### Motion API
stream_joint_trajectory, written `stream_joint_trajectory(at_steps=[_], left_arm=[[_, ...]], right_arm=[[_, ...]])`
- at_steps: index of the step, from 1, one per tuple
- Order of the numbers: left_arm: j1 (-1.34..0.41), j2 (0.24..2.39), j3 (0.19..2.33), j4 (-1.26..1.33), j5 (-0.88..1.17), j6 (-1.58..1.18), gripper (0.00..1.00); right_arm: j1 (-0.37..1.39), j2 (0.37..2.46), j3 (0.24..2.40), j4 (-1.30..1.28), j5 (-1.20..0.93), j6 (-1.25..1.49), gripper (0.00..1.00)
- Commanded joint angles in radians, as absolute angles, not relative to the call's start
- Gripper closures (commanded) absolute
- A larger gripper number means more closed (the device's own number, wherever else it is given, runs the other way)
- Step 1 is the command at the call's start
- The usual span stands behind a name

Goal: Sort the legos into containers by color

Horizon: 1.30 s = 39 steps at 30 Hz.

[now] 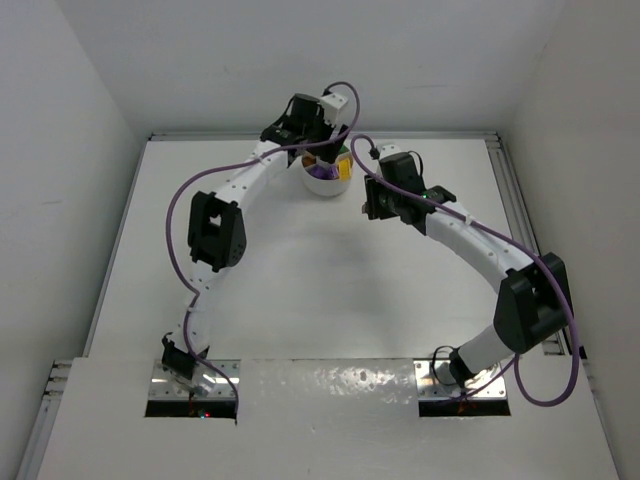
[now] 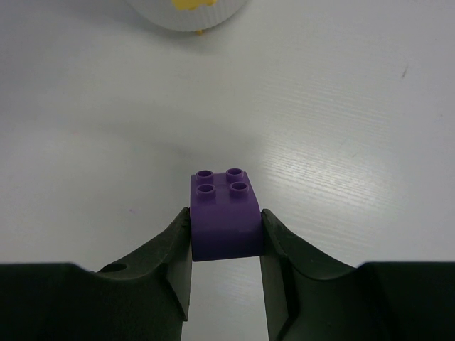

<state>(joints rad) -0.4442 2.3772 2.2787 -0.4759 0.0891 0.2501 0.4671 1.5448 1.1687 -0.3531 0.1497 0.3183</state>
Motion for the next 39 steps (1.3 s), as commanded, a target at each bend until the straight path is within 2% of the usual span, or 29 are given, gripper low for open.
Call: stream_joint_trajectory(at_steps=[1, 3, 9, 11, 14, 15, 17, 18, 19, 20, 23, 26, 30, 32, 39], left_arm=[[-0.454, 2.335, 2.365, -0.411, 0.087, 0.221, 0.10], [-0.454, 2.318, 2.381, -0.408, 0.092, 0.219, 0.00], [-0.446, 2.223, 2.356, -0.411, 0.237, 0.375, 0.00], [-0.430, 2.153, 2.309, -0.416, 0.401, 0.460, 0.02], [-0.353, 2.054, 2.113, -0.445, 0.702, 0.703, 0.12], [-0.347, 2.034, 2.068, -0.457, 0.741, 0.841, 0.27], [-0.357, 1.990, 1.992, -0.561, 0.746, 0.978, 0.38], [-0.362, 1.982, 1.977, -0.607, 0.749, 1.105, 0.39], [-0.367, 1.965, 1.961, -0.659, 0.755, 1.136, 0.39], [-0.370, 1.953, 1.909, -0.660, 0.764, 1.150, 0.33], [-0.374, 1.881, 1.757, -0.569, 0.813, 1.155, 0.24], [-0.399, 1.792, 1.595, -0.393, 0.805, 1.077, 0.27], [-0.431, 1.706, 1.438, -0.260, 0.766, 1.072, 0.22], [-0.443, 1.669, 1.364, -0.119, 0.726, 0.976, 0.22], [-0.443, 1.671, 1.365, -0.042, 0.637, 0.914, 0.25]], right_arm=[[0.469, 1.509, 1.204, -0.344, 0.155, 0.327, 1.00], [0.469, 1.509, 1.235, -0.354, 0.147, 0.328, 1.00], [0.431, 1.520, 1.328, -0.406, 0.088, 0.360, 1.00], [0.379, 1.529, 1.364, -0.429, 0.034, 0.388, 1.00], [0.364, 1.540, 1.396, -0.419, 0.003, 0.414, 1.00], [0.362, 1.540, 1.397, -0.405, -0.012, 0.434, 1.00], [0.362, 1.537, 1.388, -0.351, -0.064, 0.472, 1.00], [0.362, 1.537, 1.385, -0.336, -0.075, 0.489, 1.00], [0.362, 1.534, 1.375, -0.301, -0.101, 0.506, 1.00], [0.364, 1.532, 1.367, -0.282, -0.113, 0.534, 1.00], [0.380, 1.537, 1.351, -0.226, -0.155, 0.560, 1.00], [0.413, 1.554, 1.370, -0.221, -0.166, 0.575, 1.00], [0.442, 1.575, 1.370, -0.183, -0.201, 0.607, 1.00], [0.449, 1.586, 1.374, -0.181, -0.201, 0.606, 1.00], [0.462, 1.591, 1.371, -0.164, -0.204, 0.614, 1.00]])
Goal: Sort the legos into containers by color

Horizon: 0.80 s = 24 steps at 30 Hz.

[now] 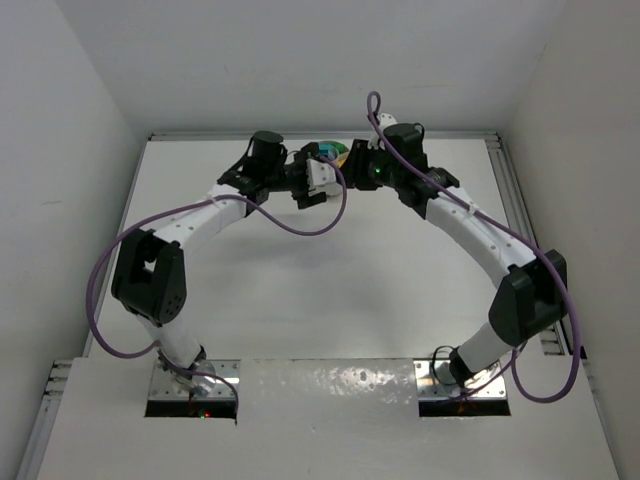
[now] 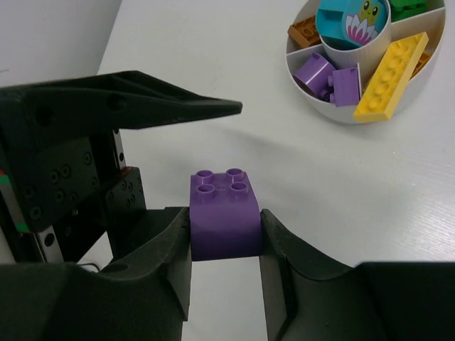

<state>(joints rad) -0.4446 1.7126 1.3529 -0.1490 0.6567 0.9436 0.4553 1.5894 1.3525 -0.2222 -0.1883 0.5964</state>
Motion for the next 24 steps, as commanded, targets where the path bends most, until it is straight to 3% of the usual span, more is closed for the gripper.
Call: stream_joint_trajectory(at_steps=[1, 6, 13, 17, 18, 20, 21, 23, 24], left_arm=[[-0.443, 1.669, 1.358, -0.035, 0.641, 0.908, 0.25], [-0.443, 1.671, 1.353, -0.017, 0.686, 0.888, 0.25], [-0.443, 1.663, 1.345, 0.014, 0.722, 0.887, 0.42], [-0.443, 1.658, 1.336, -0.043, 0.739, 0.900, 0.63], [-0.443, 1.658, 1.332, -0.046, 0.736, 0.897, 0.74], [-0.443, 1.657, 1.331, -0.052, 0.730, 0.888, 0.87], [-0.443, 1.655, 1.331, -0.054, 0.727, 0.885, 1.00], [-0.443, 1.654, 1.331, -0.058, 0.694, 0.881, 1.00], [-0.443, 1.655, 1.330, -0.057, 0.671, 0.861, 1.00]], right_arm=[[0.465, 1.592, 1.370, -0.164, -0.204, 0.615, 1.00], [0.485, 1.614, 1.379, -0.149, -0.219, 0.629, 1.00], [0.491, 1.631, 1.396, -0.164, -0.221, 0.624, 1.00], [0.491, 1.632, 1.396, -0.152, -0.219, 0.627, 1.00], [0.489, 1.632, 1.397, -0.149, -0.219, 0.627, 1.00], [0.491, 1.635, 1.394, -0.146, -0.221, 0.634, 1.00], [0.491, 1.637, 1.394, -0.146, -0.224, 0.637, 1.00], [0.488, 1.641, 1.394, -0.152, -0.229, 0.643, 1.00], [0.483, 1.641, 1.394, -0.153, -0.229, 0.655, 0.95]])
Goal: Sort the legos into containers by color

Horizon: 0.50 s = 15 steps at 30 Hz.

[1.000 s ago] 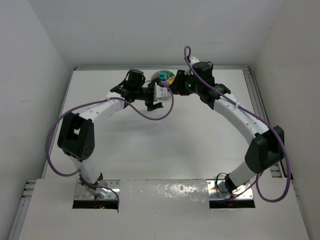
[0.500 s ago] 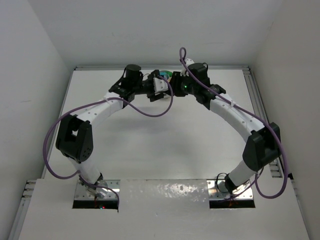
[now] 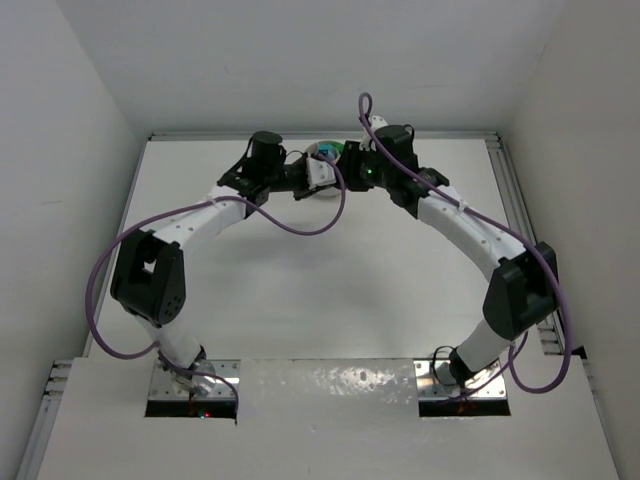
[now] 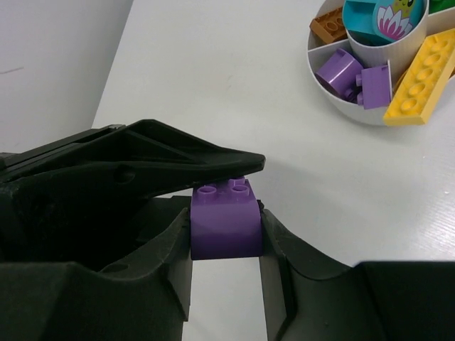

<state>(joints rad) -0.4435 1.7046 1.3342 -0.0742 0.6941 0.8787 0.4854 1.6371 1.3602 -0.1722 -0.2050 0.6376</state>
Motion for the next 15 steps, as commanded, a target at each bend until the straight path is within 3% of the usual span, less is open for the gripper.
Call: stream_joint_trajectory(at_steps=[1, 5, 9, 15], left_arm=[[-0.440, 1.657, 1.327, -0.058, 0.617, 0.858, 1.00], [-0.402, 1.677, 1.292, -0.032, 0.520, 0.920, 1.00], [-0.356, 1.741, 1.336, -0.041, 0.514, 1.006, 1.00], [-0.348, 1.876, 1.425, -0.018, 0.466, 1.045, 1.00]], right_arm=[[0.473, 1.638, 1.388, -0.158, -0.230, 0.661, 0.76], [0.420, 1.609, 1.362, -0.173, -0.210, 0.689, 0.47], [0.384, 1.560, 1.347, -0.182, -0.161, 0.651, 0.37], [0.379, 1.536, 1.361, -0.225, -0.100, 0.568, 0.34]])
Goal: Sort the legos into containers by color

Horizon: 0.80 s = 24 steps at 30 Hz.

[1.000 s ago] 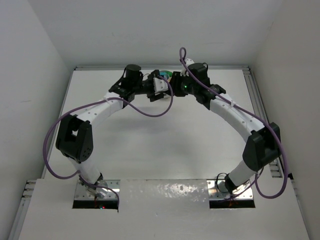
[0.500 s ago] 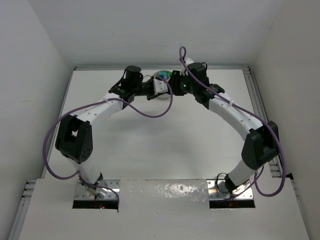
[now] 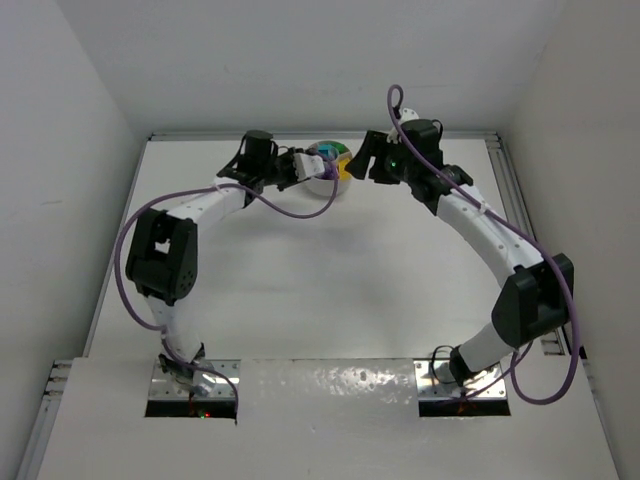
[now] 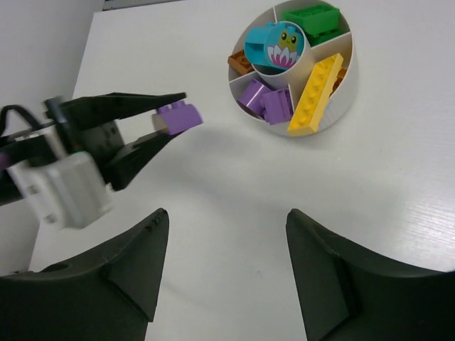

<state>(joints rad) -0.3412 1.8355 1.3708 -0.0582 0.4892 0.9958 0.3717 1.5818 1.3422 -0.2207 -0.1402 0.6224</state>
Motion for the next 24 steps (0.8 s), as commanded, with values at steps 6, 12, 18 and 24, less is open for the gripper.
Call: stream_joint_trajectory(at_steps=[6, 12, 18, 24], left_arm=[[-0.348, 1.954, 1.453, 0.069, 0.497, 1.055, 1.00], [-0.351, 2.049, 1.583, 0.048, 0.517, 1.023, 1.00], [-0.354, 2.077, 1.602, 0.012, 0.517, 1.089, 0.98], [-0.365, 2.092, 1.627, 0.012, 0.534, 1.059, 0.94]], right_arm=[[0.377, 1.549, 1.358, -0.239, -0.097, 0.558, 0.34], [0.377, 1.571, 1.371, -0.258, -0.115, 0.551, 0.34], [0.376, 1.569, 1.368, -0.270, -0.104, 0.543, 0.34], [0.376, 1.574, 1.370, -0.270, -0.106, 0.538, 0.34]])
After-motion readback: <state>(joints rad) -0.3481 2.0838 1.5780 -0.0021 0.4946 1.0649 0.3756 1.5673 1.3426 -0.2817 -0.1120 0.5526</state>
